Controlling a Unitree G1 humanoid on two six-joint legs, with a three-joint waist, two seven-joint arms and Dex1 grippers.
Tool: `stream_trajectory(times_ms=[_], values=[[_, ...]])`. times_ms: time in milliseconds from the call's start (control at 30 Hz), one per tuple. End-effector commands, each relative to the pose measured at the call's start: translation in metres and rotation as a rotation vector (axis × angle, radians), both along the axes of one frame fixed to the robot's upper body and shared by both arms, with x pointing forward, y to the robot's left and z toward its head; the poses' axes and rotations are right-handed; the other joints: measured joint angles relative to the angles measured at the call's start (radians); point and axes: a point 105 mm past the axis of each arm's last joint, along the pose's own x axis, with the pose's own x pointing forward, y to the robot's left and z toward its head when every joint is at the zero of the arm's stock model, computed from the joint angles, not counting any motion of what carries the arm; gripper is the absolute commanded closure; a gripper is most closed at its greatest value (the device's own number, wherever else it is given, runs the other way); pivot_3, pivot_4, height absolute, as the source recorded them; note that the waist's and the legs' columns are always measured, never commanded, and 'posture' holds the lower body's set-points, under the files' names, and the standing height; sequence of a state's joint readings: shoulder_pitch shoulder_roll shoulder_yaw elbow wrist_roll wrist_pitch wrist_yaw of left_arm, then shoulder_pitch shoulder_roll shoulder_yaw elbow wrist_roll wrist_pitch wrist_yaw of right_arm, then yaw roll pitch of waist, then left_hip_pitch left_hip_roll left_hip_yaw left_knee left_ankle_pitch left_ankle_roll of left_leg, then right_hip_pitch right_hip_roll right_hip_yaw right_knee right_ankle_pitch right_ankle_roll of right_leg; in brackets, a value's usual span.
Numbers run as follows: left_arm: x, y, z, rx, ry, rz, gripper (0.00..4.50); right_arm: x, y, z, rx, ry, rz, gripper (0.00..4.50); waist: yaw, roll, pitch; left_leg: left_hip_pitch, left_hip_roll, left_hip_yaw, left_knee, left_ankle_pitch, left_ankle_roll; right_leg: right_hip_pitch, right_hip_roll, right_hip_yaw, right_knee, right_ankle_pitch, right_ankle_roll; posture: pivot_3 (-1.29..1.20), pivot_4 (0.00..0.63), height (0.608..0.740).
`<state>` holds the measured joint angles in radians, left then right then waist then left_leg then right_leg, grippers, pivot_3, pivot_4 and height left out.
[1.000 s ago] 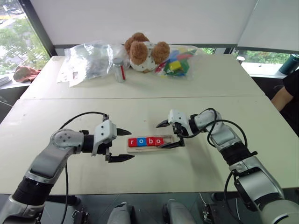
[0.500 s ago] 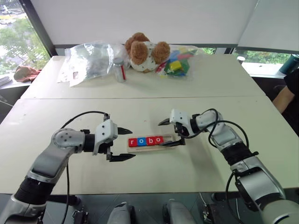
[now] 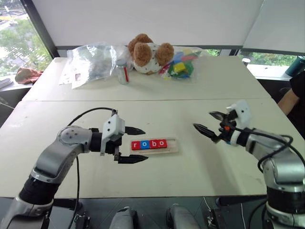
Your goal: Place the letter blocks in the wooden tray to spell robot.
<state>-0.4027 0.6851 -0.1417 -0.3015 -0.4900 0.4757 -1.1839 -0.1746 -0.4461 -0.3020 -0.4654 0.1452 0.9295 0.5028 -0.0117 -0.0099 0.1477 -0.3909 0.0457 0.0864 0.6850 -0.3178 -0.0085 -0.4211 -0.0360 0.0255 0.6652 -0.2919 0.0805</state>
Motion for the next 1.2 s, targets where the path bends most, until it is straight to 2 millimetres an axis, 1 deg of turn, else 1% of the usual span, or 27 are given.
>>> stream_trajectory(times_ms=[33, 133, 233, 333, 500, 533, 600, 667, 733, 767, 867, 900, 933, 1000, 1033, 1133, 1200], values=[[0.000, -0.009, 0.001, 0.008, -0.023, -0.060, 0.00, -0.006, -0.026, -0.001, -0.029, -0.029, -0.319, 0.05, -0.005, 0.000, 0.000, 0.000, 0.000, 0.001, 0.000, 0.000, 0.000, 0.000, 0.001, 0.001, 0.000, 0.000, 0.000, 0.00, 0.150, 0.740], [0.002, -0.013, 0.000, 0.015, -0.036, -0.081, 0.00, -0.012, -0.028, -0.015, -0.017, 0.029, -0.447, 0.05, -0.007, 0.000, 0.000, 0.000, -0.001, 0.001, 0.000, 0.001, -0.002, -0.002, 0.003, 0.002, 0.001, 0.000, 0.000, 0.00, 0.150, 0.740], [0.006, -0.014, 0.002, 0.009, -0.046, -0.081, 0.00, -0.016, -0.026, -0.028, 0.031, 0.083, -0.547, 0.05, -0.005, 0.000, 0.000, 0.000, 0.000, 0.000, -0.001, 0.002, -0.003, -0.002, 0.005, 0.002, 0.001, 0.000, 0.000, 0.00, 0.150, 0.740], [0.008, -0.014, 0.002, 0.011, -0.054, -0.074, 0.00, -0.015, -0.027, -0.037, 0.046, 0.118, -0.596, 0.05, -0.005, 0.000, 0.000, -0.001, 0.000, 0.000, -0.001, 0.001, -0.002, -0.003, 0.005, 0.002, 0.000, 0.000, 0.000, 0.00, 0.150, 0.740], [0.010, -0.013, 0.002, 0.015, -0.064, -0.052, 0.00, -0.013, -0.040, -0.045, 0.040, 0.137, -0.653, 0.05, -0.005, 0.000, 0.000, -0.001, 0.000, 0.000, -0.001, 0.001, -0.001, -0.003, 0.005, 0.003, 0.000, 0.000, 0.000, 0.00, 0.150, 0.740], [0.010, -0.012, 0.001, 0.014, -0.064, -0.049, 0.00, -0.012, -0.041, -0.045, 0.039, 0.139, -0.655, 0.28, -0.004, 0.000, 0.000, -0.001, 0.000, 0.000, -0.001, 0.001, -0.001, -0.003, 0.005, 0.003, 0.000, 0.000, 0.000, 0.00, 0.150, 0.740], [0.009, -0.011, 0.000, 0.014, -0.062, -0.042, 0.00, -0.013, -0.041, -0.047, 0.046, 0.145, -0.658, 0.91, -0.004, 0.000, 0.000, -0.001, 0.000, 0.000, -0.001, 0.001, -0.001, -0.003, 0.005, 0.003, 0.000, 0.000, 0.000, 0.00, 0.150, 0.740], [0.009, -0.010, -0.001, 0.015, -0.062, -0.032, 0.00, -0.015, -0.041, -0.050, 0.053, 0.163, -0.669, 1.83, -0.002, 0.000, 0.000, -0.001, 0.000, 0.000, -0.001, 0.001, -0.001, -0.003, 0.005, 0.003, 0.000, 0.000, 0.000, 0.00, 0.150, 0.740], [0.010, -0.009, -0.001, 0.015, -0.062, -0.024, 0.00, -0.016, -0.042, -0.050, 0.044, 0.166, -0.669, 3.03, -0.002, 0.000, 0.000, -0.001, 0.000, 0.000, -0.001, 0.001, -0.001, -0.003, 0.005, 0.003, 0.000, 0.000, 0.000, 0.00, 0.150, 0.740], [0.010, -0.008, -0.002, 0.017, -0.063, -0.022, 0.00, -0.016, -0.041, -0.050, 0.039, 0.169, -0.668, 3.37, -0.001, 0.000, 0.000, -0.001, 0.000, 0.000, -0.001, 0.001, -0.001, -0.002, 0.005, 0.003, 0.000, 0.000, 0.000, 0.00, 0.150, 0.740], [0.012, -0.007, -0.002, 0.019, -0.066, -0.016, 0.00, -0.013, -0.039, -0.048, 0.029, 0.168, -0.651, 3.35, -0.002, 0.000, -0.001, -0.001, 0.000, 0.000, -0.001, 0.001, -0.001, -0.002, 0.004, 0.003, 0.000, 0.000, 0.000, 0.00, 0.150, 0.740], [0.012, -0.007, -0.002, 0.020, -0.066, -0.014, 0.00, -0.010, -0.033, -0.045, 0.021, 0.164, -0.616, 3.35, -0.002, 0.000, -0.001, -0.001, 0.000, 0.000, -0.001, 0.001, -0.001, -0.002, 0.004, 0.003, 0.000, 0.000, 0.000, 0.00, 0.150, 0.740], [0.013, -0.006, -0.003, 0.025, -0.066, -0.010, 0.00, -0.007, -0.015, -0.041, 0.037, 0.176, -0.521, 3.35, -0.002, 0.000, -0.001, -0.001, 0.000, 0.000, -0.001, 0.001, -0.001, -0.002, 0.004, 0.003, 0.000, 0.000, 0.000, 0.00, 0.150, 0.740], [0.013, -0.002, -0.004, 0.036, -0.062, -0.005, 0.00, -0.006, 0.014, -0.029, 0.058, 0.175, -0.381, 3.35, -0.004, 0.000, 0.000, -0.001, 0.000, 0.000, -0.001, 0.001, -0.001, -0.002, 0.004, 0.003, 0.000, 0.000, 0.000, 0.00, 0.150, 0.740], [0.014, -0.001, -0.005, 0.040, -0.060, -0.003, 0.00, -0.007, 0.025, -0.026, 0.074, 0.180, -0.336, 3.35, -0.008, 0.000, 0.000, -0.001, 0.000, 0.000, -0.001, 0.001, -0.001, -0.002, 0.005, 0.003, 0.000, 0.000, 0.000, 0.00, 0.150, 0.740], [0.015, 0.001, -0.007, 0.049, -0.059, 0.004, 0.00, -0.012, 0.041, -0.024, 0.079, 0.199, -0.287, 3.35, -0.009, 0.000, 0.000, -0.001, 0.002, -0.001, -0.002, 0.001, -0.001, -0.003, 0.007, 0.003, 0.000, 0.000, 0.000, 0.00, 0.150, 0.740], [0.016, 0.002, -0.009, 0.054, -0.060, 0.010, 0.00, -0.015, 0.056, -0.029, 0.102, 0.226, -0.254, 3.35, -0.006, 0.000, 0.000, -0.001, 0.002, -0.001, -0.002, 0.001, -0.001, -0.003, 0.007, 0.002, 0.000, 0.000, -0.001, 0.00, 0.150, 0.740]])
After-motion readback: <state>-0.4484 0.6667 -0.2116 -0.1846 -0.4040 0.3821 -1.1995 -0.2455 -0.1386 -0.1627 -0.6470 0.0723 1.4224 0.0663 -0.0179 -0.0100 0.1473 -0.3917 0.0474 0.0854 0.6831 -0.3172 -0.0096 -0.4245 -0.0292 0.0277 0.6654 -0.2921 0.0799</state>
